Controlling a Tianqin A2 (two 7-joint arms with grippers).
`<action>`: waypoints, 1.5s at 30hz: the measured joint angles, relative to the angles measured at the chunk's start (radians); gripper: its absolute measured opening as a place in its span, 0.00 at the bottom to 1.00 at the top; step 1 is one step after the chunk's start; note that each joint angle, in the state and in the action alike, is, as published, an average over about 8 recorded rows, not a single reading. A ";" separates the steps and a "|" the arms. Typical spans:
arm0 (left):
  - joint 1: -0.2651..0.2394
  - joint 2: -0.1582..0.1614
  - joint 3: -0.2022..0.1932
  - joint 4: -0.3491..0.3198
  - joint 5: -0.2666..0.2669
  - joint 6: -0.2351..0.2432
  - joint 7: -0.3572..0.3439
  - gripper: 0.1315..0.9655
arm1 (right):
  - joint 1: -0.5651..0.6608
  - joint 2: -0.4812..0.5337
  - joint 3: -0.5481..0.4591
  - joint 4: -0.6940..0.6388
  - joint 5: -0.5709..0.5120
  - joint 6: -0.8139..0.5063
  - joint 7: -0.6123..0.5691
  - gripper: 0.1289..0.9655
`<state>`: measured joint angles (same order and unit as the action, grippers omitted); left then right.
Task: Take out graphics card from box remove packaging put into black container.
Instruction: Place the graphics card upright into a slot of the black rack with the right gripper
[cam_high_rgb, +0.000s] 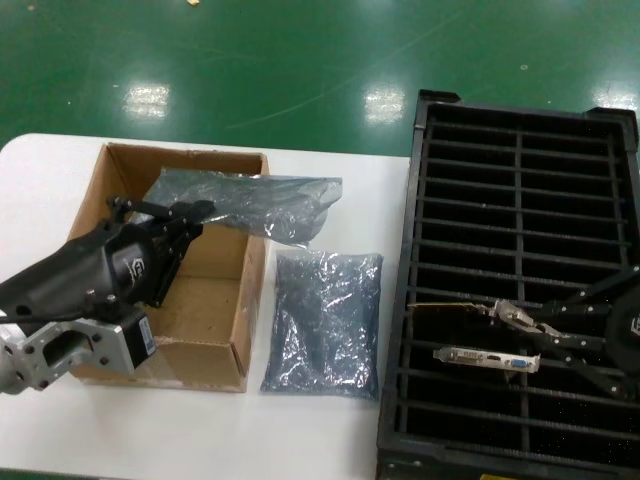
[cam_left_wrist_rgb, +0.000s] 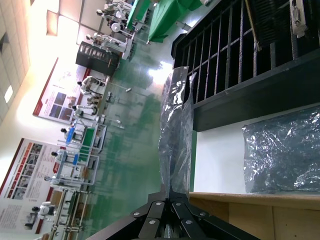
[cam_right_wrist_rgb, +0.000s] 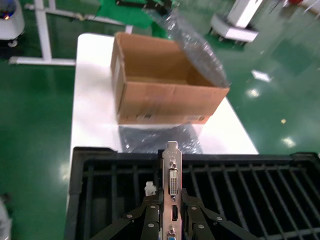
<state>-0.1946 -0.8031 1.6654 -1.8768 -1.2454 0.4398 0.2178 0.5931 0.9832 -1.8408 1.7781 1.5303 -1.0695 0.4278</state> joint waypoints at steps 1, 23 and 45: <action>0.000 0.000 0.000 0.000 0.000 0.000 0.000 0.01 | 0.022 -0.002 -0.011 -0.002 -0.012 -0.022 0.014 0.07; 0.000 0.000 0.000 0.000 0.000 0.000 0.000 0.01 | 0.130 -0.033 -0.086 -0.016 -0.130 -0.110 0.093 0.07; 0.000 0.000 0.000 0.000 0.000 0.000 0.000 0.01 | 0.326 -0.134 -0.220 -0.096 -0.308 -0.247 0.165 0.07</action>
<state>-0.1945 -0.8030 1.6654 -1.8768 -1.2454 0.4399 0.2178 0.9189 0.8490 -2.0604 1.6826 1.2221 -1.3166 0.5929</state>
